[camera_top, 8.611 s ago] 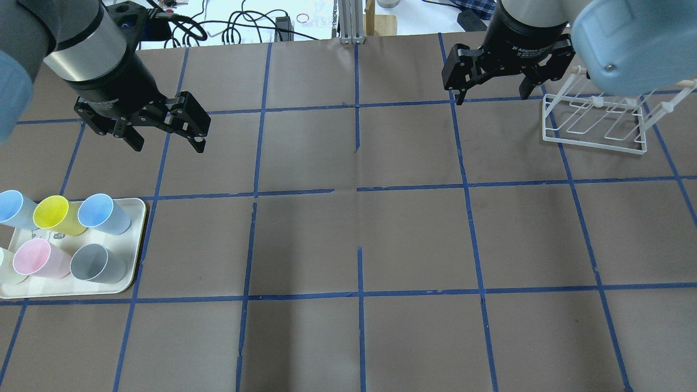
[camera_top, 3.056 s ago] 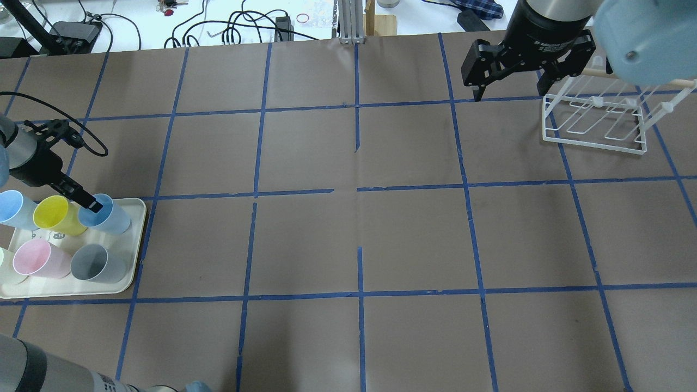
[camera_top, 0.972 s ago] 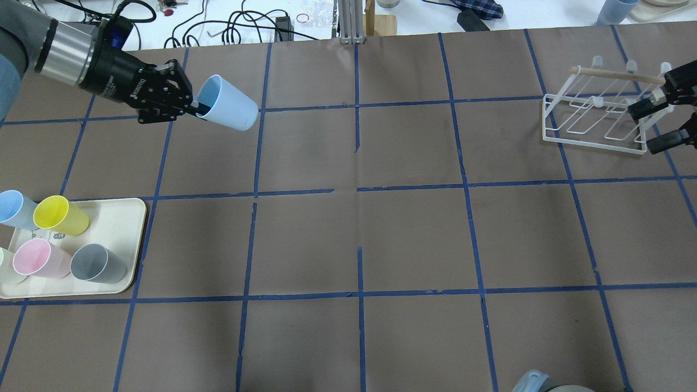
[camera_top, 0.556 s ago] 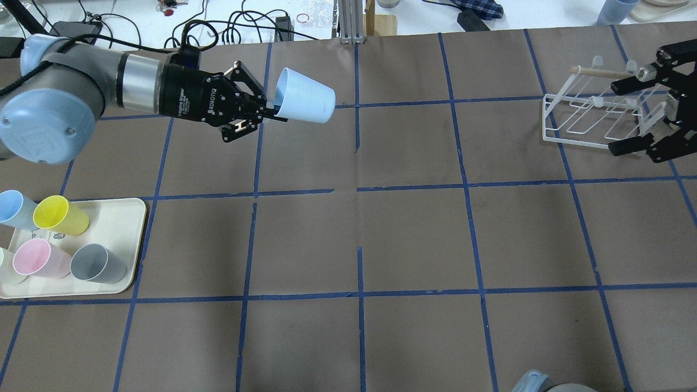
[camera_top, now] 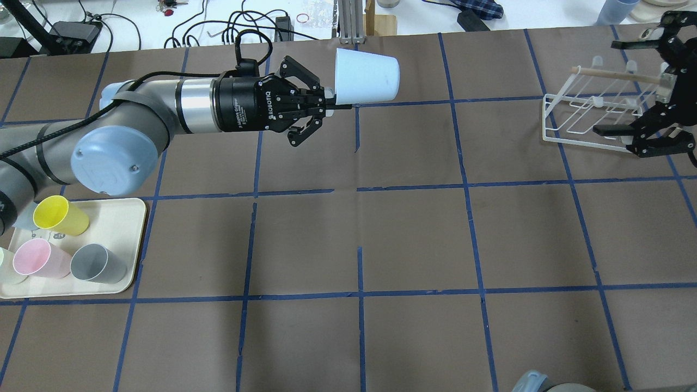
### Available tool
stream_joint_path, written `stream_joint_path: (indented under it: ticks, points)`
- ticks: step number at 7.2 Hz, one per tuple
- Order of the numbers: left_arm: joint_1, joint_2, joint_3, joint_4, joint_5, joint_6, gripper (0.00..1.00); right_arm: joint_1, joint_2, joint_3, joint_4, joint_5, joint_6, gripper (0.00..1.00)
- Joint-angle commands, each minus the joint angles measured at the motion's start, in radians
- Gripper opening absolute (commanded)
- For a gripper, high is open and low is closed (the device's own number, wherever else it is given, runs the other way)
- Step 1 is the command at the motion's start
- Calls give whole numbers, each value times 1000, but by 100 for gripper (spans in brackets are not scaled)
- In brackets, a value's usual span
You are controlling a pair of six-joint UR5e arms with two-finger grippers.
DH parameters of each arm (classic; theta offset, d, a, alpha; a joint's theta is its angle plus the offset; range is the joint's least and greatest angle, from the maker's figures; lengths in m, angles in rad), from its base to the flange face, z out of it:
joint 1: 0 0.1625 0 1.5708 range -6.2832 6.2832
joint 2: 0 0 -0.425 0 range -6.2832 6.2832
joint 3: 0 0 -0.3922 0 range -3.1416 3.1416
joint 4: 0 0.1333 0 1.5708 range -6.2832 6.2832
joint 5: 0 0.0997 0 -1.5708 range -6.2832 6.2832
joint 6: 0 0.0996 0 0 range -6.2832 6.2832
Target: Transfer IKEA cup to right arm and place on rack
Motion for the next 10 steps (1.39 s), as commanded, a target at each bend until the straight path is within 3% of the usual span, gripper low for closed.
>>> stream_joint_path:
  ticks: [1,2,3,4,6,7,10]
  points:
    - [-73,-13,-38,28,-104,35,0,4,-2,0,175,158,2,100]
    - [-89,-22,-41,26,-183,37,0,14,1,2,173,160,2,100]
    - [-113,-22,-47,26,-188,43,0,28,5,2,94,139,1,100]
    - [-132,-19,-68,31,-185,48,0,74,7,0,-26,102,2,100]
    - [-134,-22,-68,54,-170,39,0,155,14,0,-146,97,20,100]
    - [-137,-14,-64,55,-97,29,0,181,30,0,-212,91,22,100]
    - [-146,-19,-65,57,-78,28,0,252,59,2,-274,103,28,100]
